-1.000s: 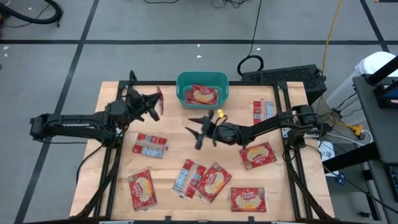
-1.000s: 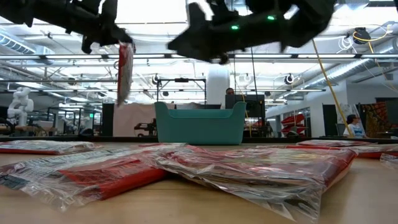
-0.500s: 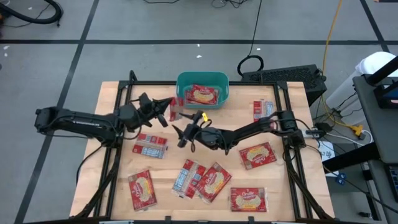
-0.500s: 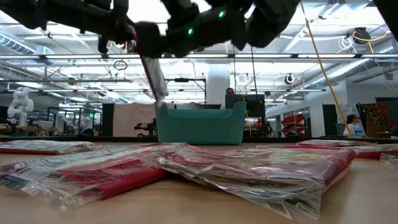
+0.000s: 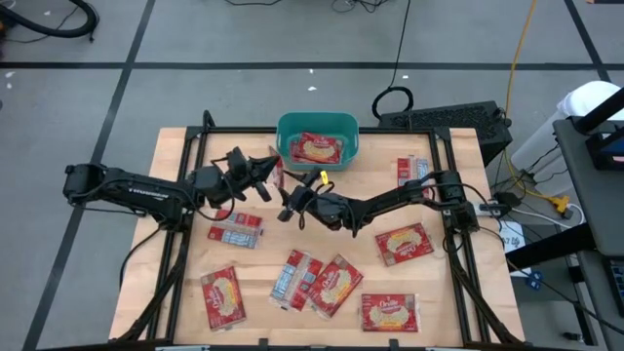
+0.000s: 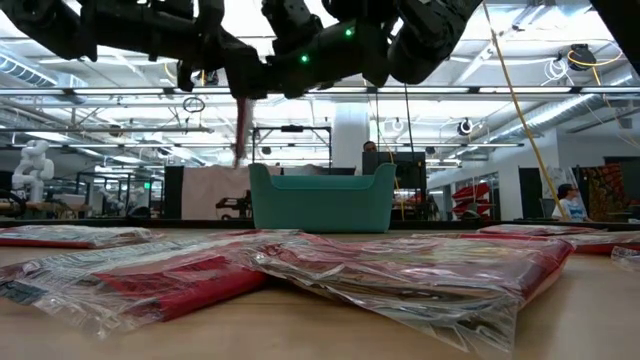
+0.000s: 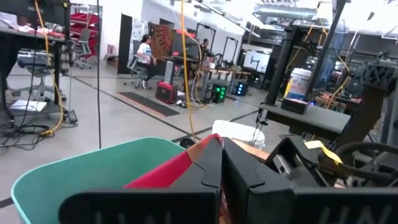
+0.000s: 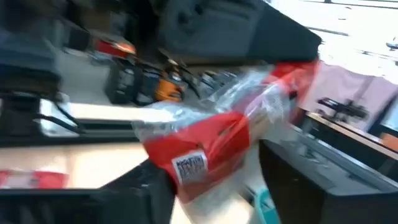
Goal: Sort popcorn bags into baskets
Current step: Put the red popcorn bag into the green bin
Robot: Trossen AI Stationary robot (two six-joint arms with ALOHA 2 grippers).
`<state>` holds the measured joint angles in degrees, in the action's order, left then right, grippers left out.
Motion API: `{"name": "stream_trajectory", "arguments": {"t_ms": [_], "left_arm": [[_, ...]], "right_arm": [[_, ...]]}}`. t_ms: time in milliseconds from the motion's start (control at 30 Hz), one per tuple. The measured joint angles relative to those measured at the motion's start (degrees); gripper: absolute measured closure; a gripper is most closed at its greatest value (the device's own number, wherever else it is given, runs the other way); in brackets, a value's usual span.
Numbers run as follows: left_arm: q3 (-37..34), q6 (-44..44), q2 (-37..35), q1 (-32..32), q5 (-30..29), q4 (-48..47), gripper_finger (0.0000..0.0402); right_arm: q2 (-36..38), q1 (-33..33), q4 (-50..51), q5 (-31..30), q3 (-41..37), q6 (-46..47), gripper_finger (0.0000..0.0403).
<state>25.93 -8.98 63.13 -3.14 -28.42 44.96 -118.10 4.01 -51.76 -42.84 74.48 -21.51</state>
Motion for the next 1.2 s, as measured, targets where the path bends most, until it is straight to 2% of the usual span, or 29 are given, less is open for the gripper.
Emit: {"name": "stream_trajectory", "arguments": {"t_ms": [67, 200, 333, 500, 733, 867, 1033, 1200], "left_arm": [[0.00, 0.16, -0.24, -0.04, -0.12, 0.07, 0.0399], [0.00, 0.84, -0.46, -0.07, -0.14, -0.13, 0.0395], [0.00, 6.57, -0.48, 0.01, 0.36, -0.88, 0.0392], [0.00, 11.27, -1.06, 0.64, 0.78, -4.17, 0.0352], [-0.02, 12.94, -6.25, 0.76, -1.47, -12.09, 0.0225], [-0.02, 13.86, -11.07, 0.41, -2.96, -19.87, 0.0169], [-0.02, 12.38, -16.98, -0.40, -3.55, -31.52, 0.0150], [-0.02, 11.68, -20.62, -1.10, -3.16, -41.50, 0.0166]], "right_arm": [[-0.01, 0.00, 0.71, -2.15, 0.00, -0.71, 0.0253], [0.00, -0.03, 1.87, -2.61, 0.00, -0.32, 0.0329], [0.02, -0.04, 2.65, -2.81, 0.00, -0.45, 0.0389], [0.71, -0.08, 5.94, -2.79, -0.11, 0.04, 0.0384], [5.27, 0.88, 18.64, -2.12, -0.14, 4.07, 0.0396], [9.24, 1.31, 28.44, 0.91, -0.13, 8.71, 0.0395], [13.53, 1.06, 41.18, 4.96, -0.13, 13.94, 0.0395], [16.77, 0.76, 46.41, 5.67, -1.82, 15.65, 0.0395]]}}
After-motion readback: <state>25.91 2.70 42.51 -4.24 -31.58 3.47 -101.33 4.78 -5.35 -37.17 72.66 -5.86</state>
